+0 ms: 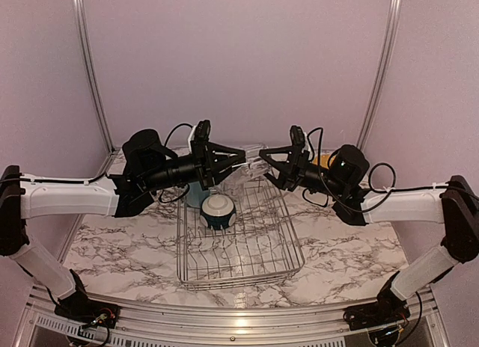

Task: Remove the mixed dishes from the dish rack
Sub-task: Pass from the right arm to the left, then place the cup at the corner of the board.

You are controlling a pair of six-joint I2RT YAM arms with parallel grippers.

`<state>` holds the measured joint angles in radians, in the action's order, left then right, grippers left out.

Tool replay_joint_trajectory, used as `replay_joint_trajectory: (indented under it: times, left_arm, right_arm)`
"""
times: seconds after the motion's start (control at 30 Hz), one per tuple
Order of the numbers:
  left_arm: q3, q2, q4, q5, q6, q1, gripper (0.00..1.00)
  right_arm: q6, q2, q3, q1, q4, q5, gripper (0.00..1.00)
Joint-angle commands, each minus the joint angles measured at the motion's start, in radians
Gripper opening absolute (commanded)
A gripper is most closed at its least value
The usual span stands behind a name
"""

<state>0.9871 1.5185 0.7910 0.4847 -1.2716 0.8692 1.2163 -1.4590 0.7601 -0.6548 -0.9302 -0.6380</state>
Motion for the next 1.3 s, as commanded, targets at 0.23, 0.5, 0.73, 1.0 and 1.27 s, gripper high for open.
replay_joint_trajectory:
  times: [0.23, 0.5, 0.73, 1.0, 1.27]
  left_arm:
    - [0.004, -0.029, -0.010, 0.000, 0.032, -0.001, 0.00]
    - [0.005, -0.213, -0.378, -0.093, 0.248, -0.077, 0.00]
    - [0.217, -0.361, -1.184, -0.585, 0.560, -0.109, 0.00]
    - [0.453, -0.238, -1.861, -0.942, 0.721, -0.201, 0.00]
    - [0.302, -0.159, -1.947, -0.891, 0.843, -0.350, 0.00]
  right_arm:
    - [-0.009, 0.005, 0.029, -0.012, -0.030, 0.019, 0.49]
    - [-0.096, 0.063, 0.030, 0.005, 0.122, 0.052, 0.98]
    - [-0.166, 0.109, 0.020, 0.037, 0.249, 0.067, 0.99]
    - [-0.226, 0.129, 0.039, 0.054, 0.358, 0.084, 0.99]
    - [-0.252, 0.124, 0.066, 0.056, 0.395, 0.083, 0.97]
